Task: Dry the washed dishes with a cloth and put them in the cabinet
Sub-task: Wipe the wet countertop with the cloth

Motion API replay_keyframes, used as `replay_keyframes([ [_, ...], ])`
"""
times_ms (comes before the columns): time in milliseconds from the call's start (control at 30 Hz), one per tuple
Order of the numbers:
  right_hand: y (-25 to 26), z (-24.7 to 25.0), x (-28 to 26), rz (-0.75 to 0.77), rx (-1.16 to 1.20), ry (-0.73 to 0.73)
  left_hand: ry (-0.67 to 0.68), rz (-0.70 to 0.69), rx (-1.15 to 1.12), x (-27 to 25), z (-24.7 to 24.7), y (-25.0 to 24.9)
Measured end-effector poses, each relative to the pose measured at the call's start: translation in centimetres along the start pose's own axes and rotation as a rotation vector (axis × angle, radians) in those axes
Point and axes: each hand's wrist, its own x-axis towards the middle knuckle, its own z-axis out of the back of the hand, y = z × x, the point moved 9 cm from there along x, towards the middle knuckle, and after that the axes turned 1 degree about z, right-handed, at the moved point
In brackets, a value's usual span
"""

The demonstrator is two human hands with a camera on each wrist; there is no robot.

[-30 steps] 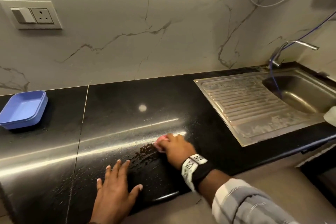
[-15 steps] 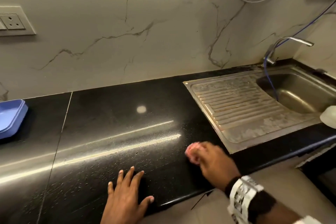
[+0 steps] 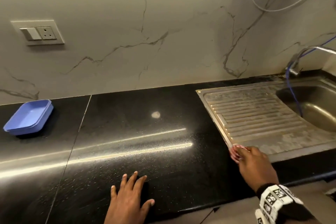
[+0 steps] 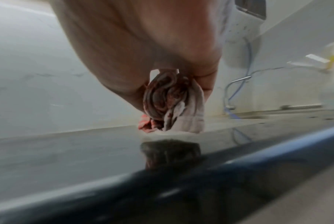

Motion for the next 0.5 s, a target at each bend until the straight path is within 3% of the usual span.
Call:
replay_keyframes([
  [133, 9.4, -3.4, -3.4, 0.317, 0.117, 0.107, -0.011, 0.027, 0.014, -0.5, -0.2, 0.3],
  [233, 10.8, -4.2, -3.9, 0.399, 0.079, 0.076, -0.005, 0.044, 0.011, -0.7, -0.1, 0.6],
  [367, 4.6, -2.2, -0.3, 0.226, -0.017, -0.019, -0.036, 0.079, -0.004, -1.2, 0.4, 2.1],
  [433, 0.9, -0.8, 1.8, 0.050, 0.022, 0.018, -0.070, 0.102, -0.023, -1.6, 0.9, 3.1],
  [500, 1.0, 0.8, 2.4, -0.038, 0.141, 0.063, -0.097, 0.128, -0.046, -2.0, 1.5, 4.4],
])
